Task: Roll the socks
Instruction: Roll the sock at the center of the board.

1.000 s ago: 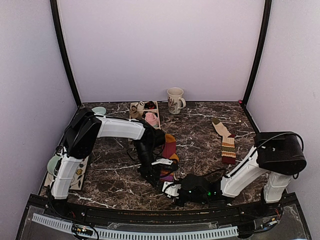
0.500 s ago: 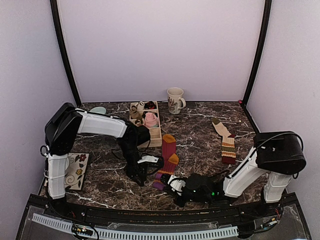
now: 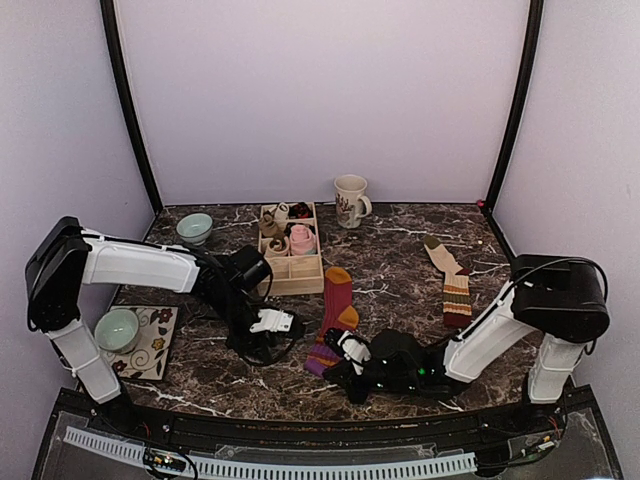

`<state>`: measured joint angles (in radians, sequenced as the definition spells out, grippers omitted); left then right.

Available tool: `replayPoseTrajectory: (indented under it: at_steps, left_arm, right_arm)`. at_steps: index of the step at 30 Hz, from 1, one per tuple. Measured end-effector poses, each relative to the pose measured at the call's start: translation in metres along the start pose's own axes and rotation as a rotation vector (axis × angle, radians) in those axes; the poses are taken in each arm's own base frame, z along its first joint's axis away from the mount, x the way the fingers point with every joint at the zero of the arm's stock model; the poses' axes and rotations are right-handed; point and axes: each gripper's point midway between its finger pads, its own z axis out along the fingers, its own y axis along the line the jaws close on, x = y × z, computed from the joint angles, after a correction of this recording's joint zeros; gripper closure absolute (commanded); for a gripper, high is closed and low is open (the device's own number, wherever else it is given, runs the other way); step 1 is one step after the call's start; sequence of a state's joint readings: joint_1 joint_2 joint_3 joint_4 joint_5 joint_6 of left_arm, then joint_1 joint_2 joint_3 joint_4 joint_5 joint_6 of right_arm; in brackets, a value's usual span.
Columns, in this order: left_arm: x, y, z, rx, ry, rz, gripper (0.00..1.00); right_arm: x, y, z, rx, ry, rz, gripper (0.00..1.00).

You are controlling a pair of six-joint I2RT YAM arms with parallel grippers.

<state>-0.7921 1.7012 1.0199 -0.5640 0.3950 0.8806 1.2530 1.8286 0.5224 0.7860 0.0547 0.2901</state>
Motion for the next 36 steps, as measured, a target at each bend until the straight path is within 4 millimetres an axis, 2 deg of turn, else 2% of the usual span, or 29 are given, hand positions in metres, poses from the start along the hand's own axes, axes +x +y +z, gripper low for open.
replayPoseTrajectory:
  at_steps: [4, 11, 13, 20, 25, 29, 36]
  left_arm:
    - [-0.013, 0.006, 0.006, -0.072, -0.004, 0.093, 0.61]
    - [-0.055, 0.007, 0.007, -0.118, -0.041, 0.255, 0.61]
    - [-0.062, 0.006, 0.007, -0.127, -0.052, 0.288, 0.61]
    - [-0.070, -0.002, 0.013, -0.121, -0.054, 0.355, 0.61]
    - [-0.073, 0.002, 0.029, -0.112, -0.037, 0.370, 0.62]
    - [-0.070, 0.005, 0.038, -0.108, -0.021, 0.379, 0.67]
    - [-0.075, 0.011, 0.039, -0.140, -0.028, 0.408, 0.74]
  right_arm:
    - [-0.005, -0.008, 0.004, -0.035, 0.031, 0.070, 1.00]
    - [-0.007, -0.013, 0.007, -0.125, 0.087, 0.180, 1.00]
    - [-0.004, -0.014, 0.007, -0.156, 0.106, 0.219, 1.00]
    - [-0.003, -0.015, 0.007, -0.225, 0.135, 0.307, 1.00]
    - [-0.003, -0.016, 0.007, -0.254, 0.143, 0.358, 1.00]
    - [-0.003, -0.017, 0.007, -0.272, 0.146, 0.391, 1.00]
    - [-0.003, -0.018, 0.007, -0.292, 0.139, 0.438, 1.00]
